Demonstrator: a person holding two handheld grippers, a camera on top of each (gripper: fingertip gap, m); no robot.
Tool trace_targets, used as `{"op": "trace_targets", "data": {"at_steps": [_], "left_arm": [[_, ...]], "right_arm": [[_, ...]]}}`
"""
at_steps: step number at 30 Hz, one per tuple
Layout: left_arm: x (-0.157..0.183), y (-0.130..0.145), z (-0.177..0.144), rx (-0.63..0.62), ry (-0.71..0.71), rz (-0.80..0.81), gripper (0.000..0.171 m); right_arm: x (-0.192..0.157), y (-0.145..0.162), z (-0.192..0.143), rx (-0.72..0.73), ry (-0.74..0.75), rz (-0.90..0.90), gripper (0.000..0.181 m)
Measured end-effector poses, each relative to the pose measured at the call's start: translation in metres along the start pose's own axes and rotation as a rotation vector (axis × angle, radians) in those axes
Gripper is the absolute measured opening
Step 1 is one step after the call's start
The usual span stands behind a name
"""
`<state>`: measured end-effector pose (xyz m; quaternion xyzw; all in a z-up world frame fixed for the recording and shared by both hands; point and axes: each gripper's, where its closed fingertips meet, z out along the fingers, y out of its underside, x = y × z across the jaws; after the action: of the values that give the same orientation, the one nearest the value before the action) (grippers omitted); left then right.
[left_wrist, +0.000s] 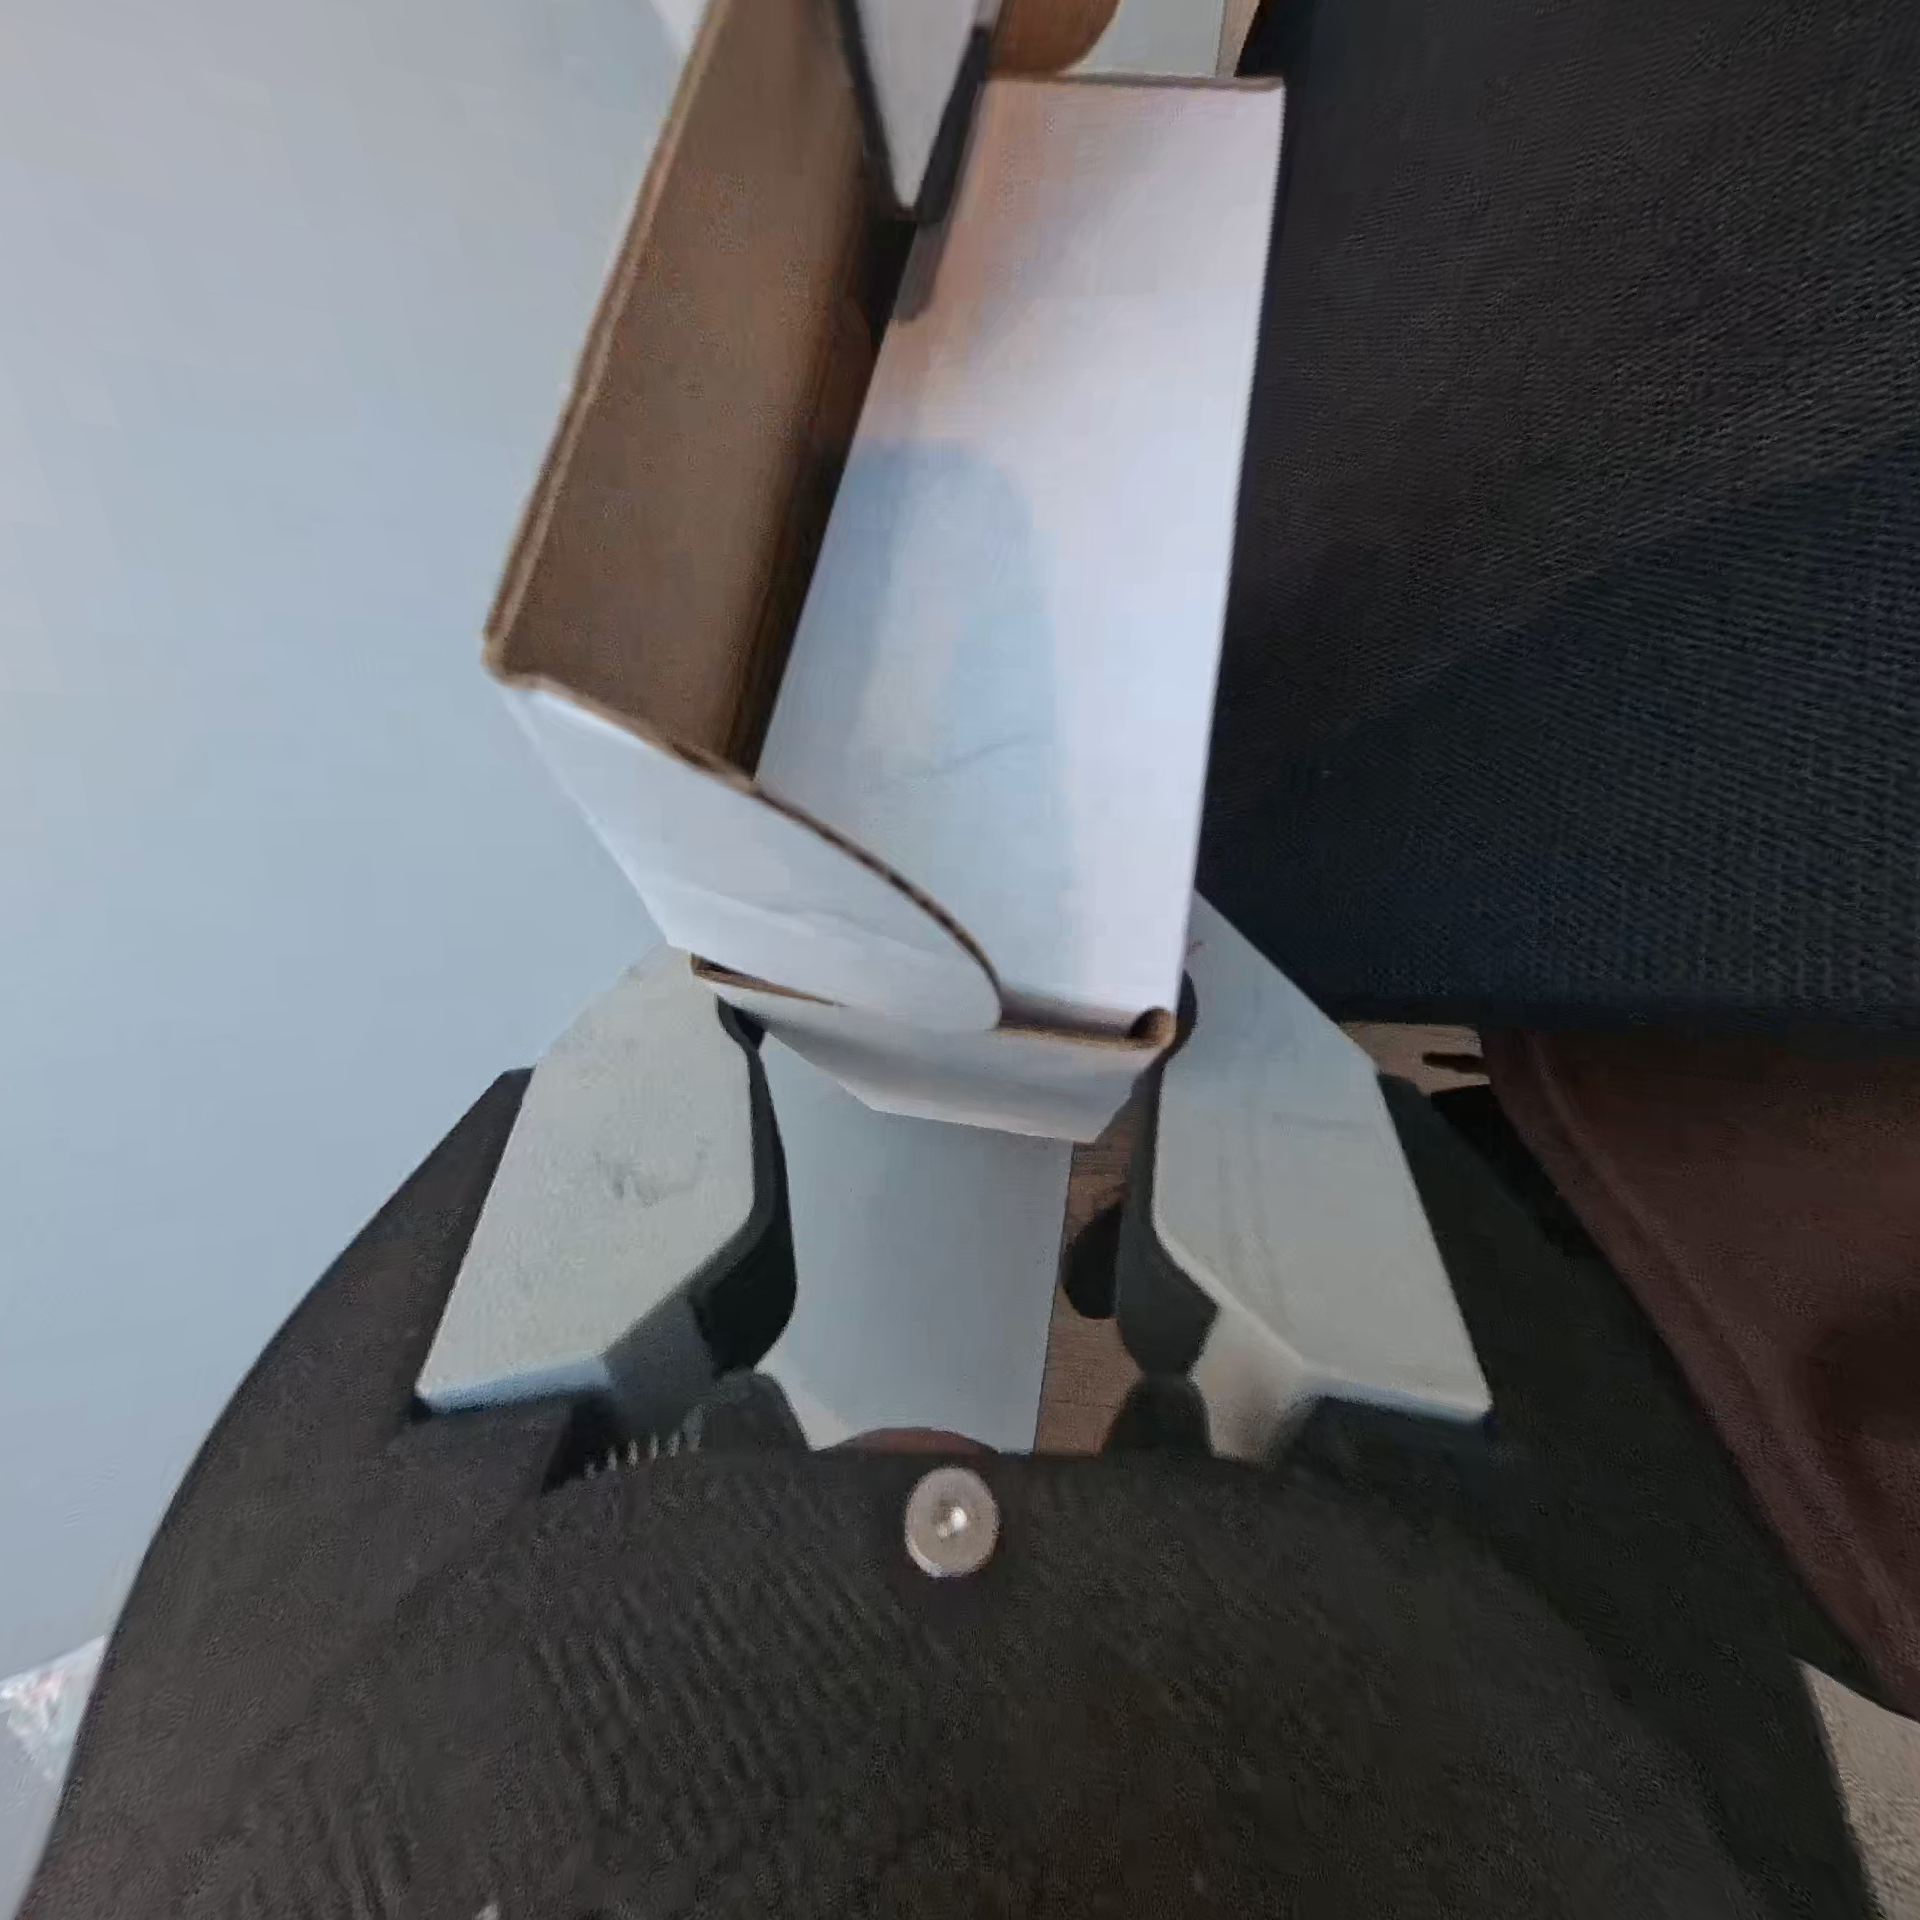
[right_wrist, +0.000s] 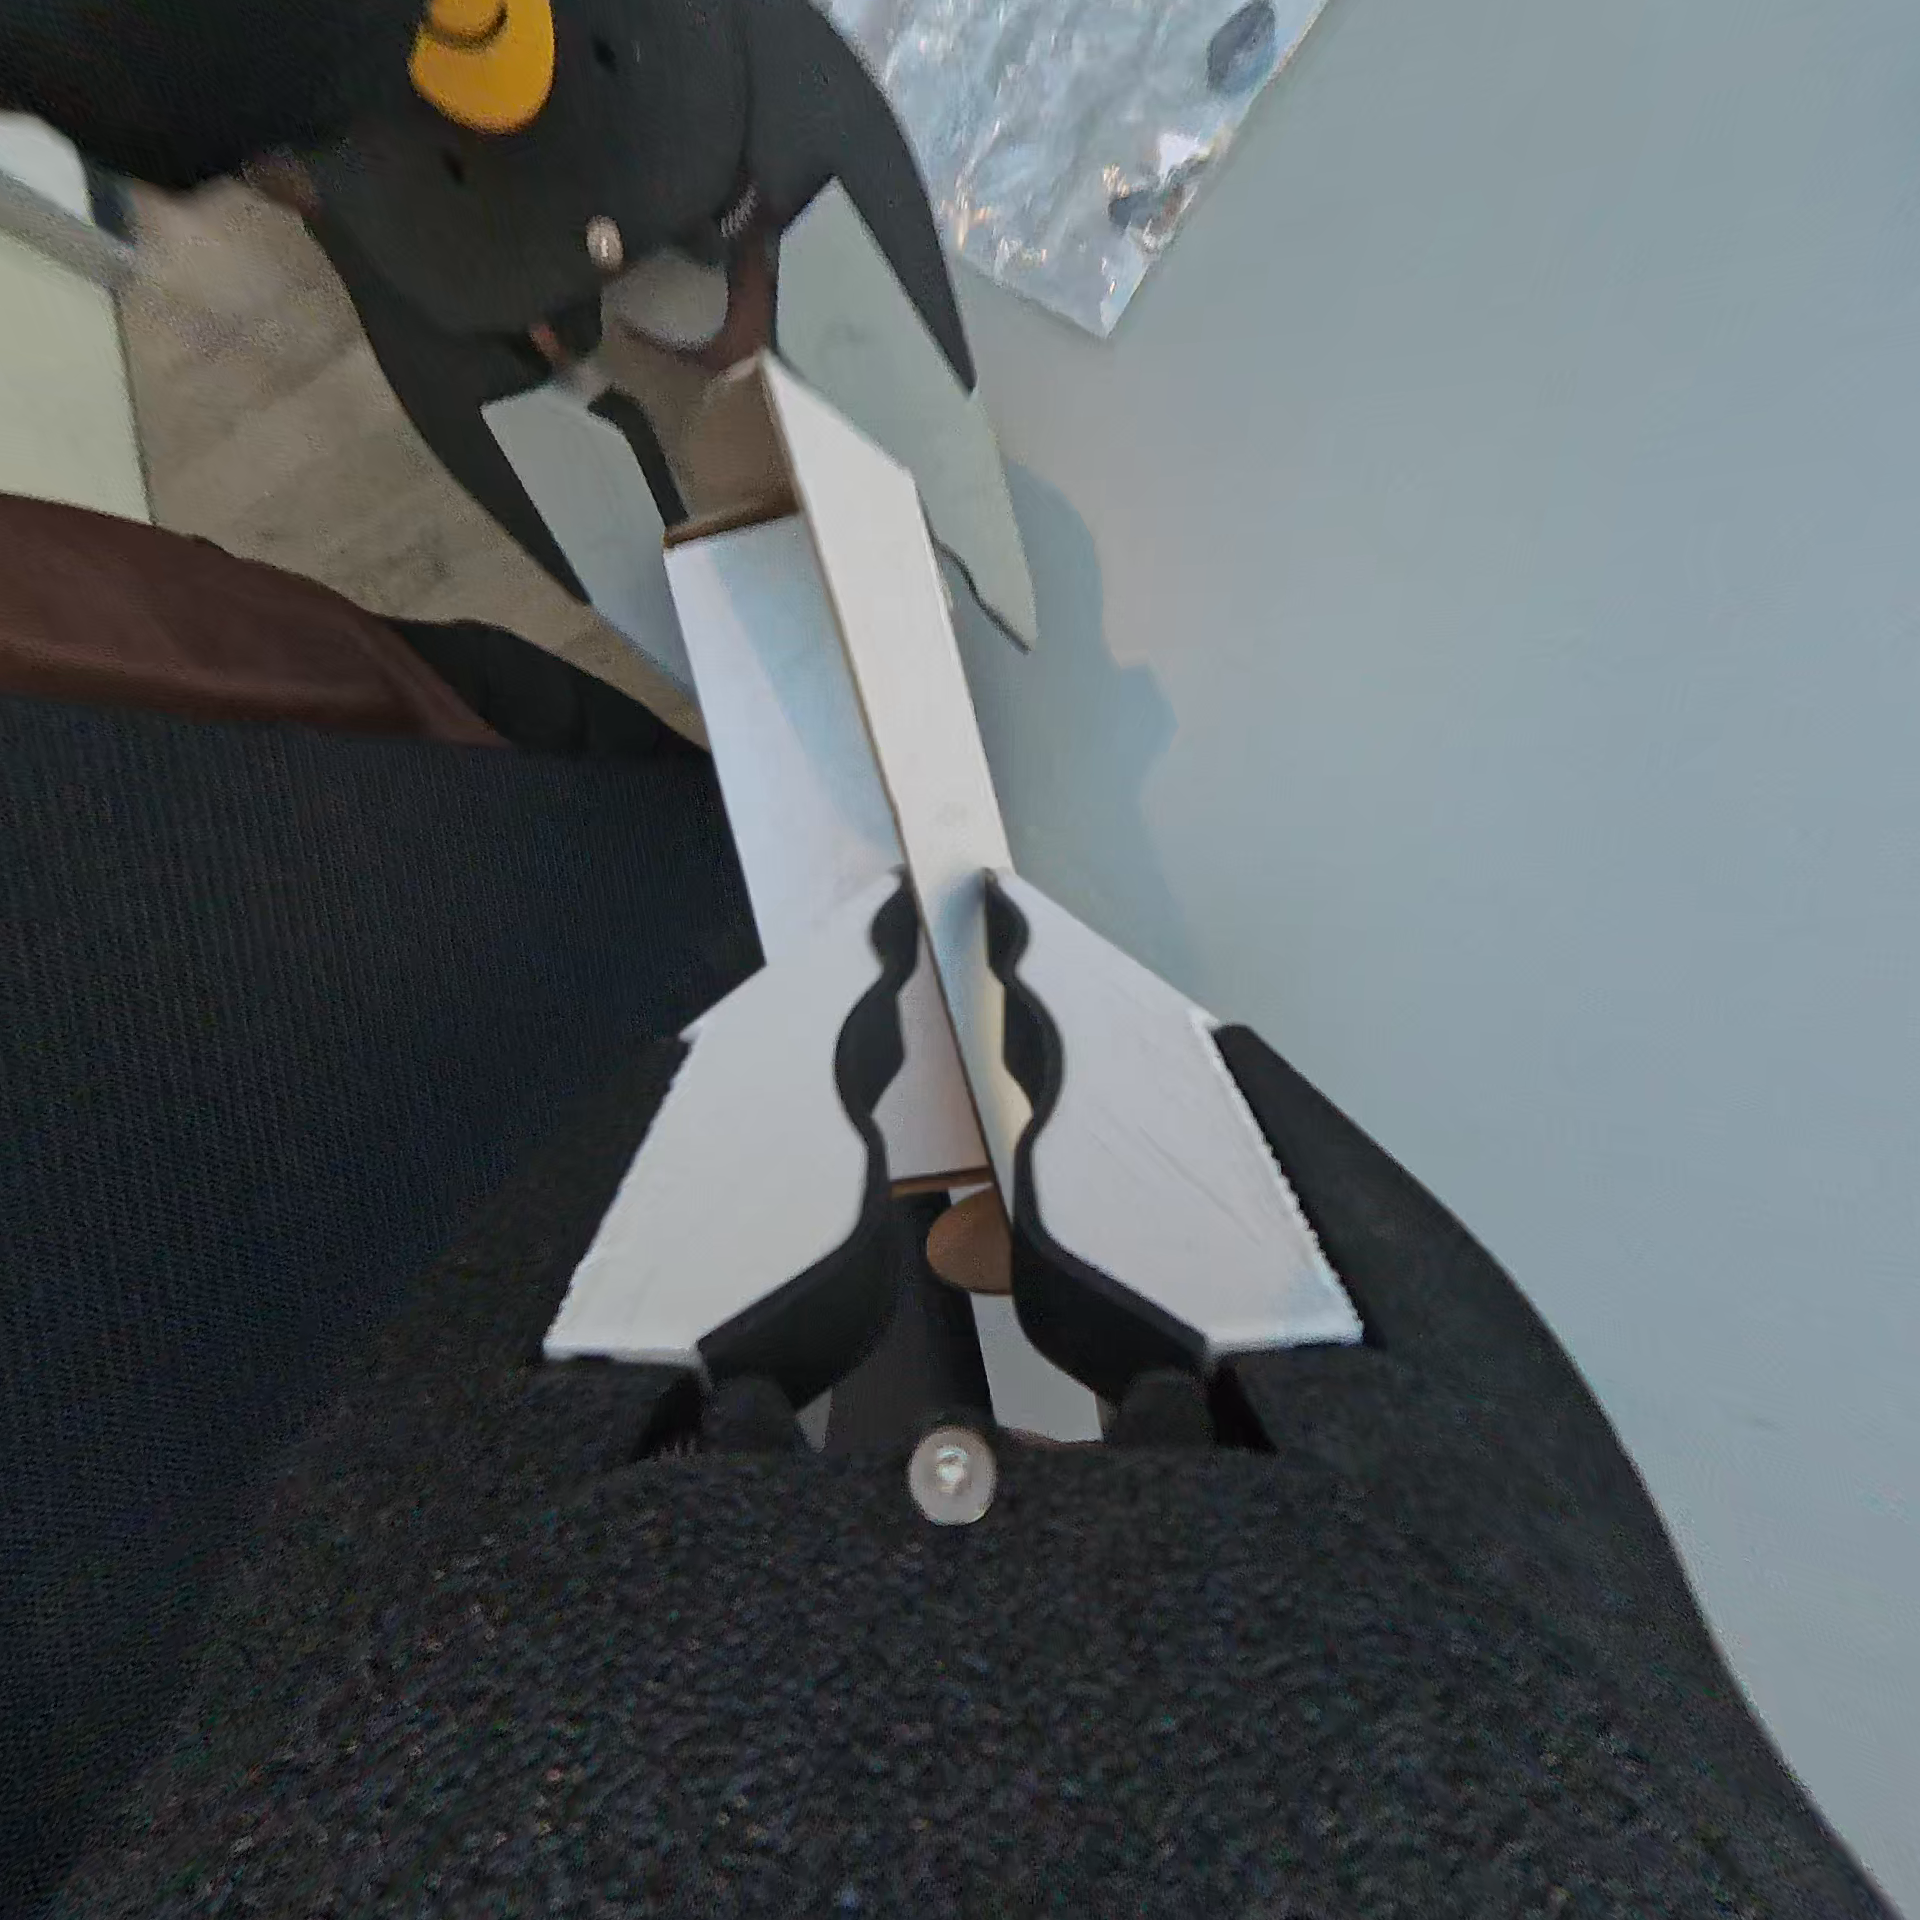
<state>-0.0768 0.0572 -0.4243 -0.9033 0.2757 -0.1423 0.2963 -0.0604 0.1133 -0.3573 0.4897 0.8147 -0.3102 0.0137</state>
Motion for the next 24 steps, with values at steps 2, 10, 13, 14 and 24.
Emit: {"op": "trace_targets", "data": {"at_steps": [2,10,13,14,24], "left_arm": [[0.003,0.001,-0.003,0.009,0.013,-0.021,0.079],[-0.032,-0.044,-0.093,0.227,-0.095,-0.202,0.089],[-0.047,-0.047,-0.109,0.17,-0.136,-0.183,0.074],[-0.047,-0.049,-0.109,0.16,-0.132,-0.161,0.058],[-0.062,-0.019,-0.102,0.101,-0.282,-0.309,0.0]], "right_arm": [[0.002,0.0,0.0,-0.019,0.062,-0.031,0.001],[0.012,-0.037,-0.027,-0.07,0.387,-0.351,0.001],[0.01,-0.054,-0.029,-0.052,0.451,-0.443,0.0],[0.01,-0.058,-0.028,-0.049,0.466,-0.462,0.0],[-0.031,-0.079,-0.01,0.088,0.386,-0.459,0.021]]}}
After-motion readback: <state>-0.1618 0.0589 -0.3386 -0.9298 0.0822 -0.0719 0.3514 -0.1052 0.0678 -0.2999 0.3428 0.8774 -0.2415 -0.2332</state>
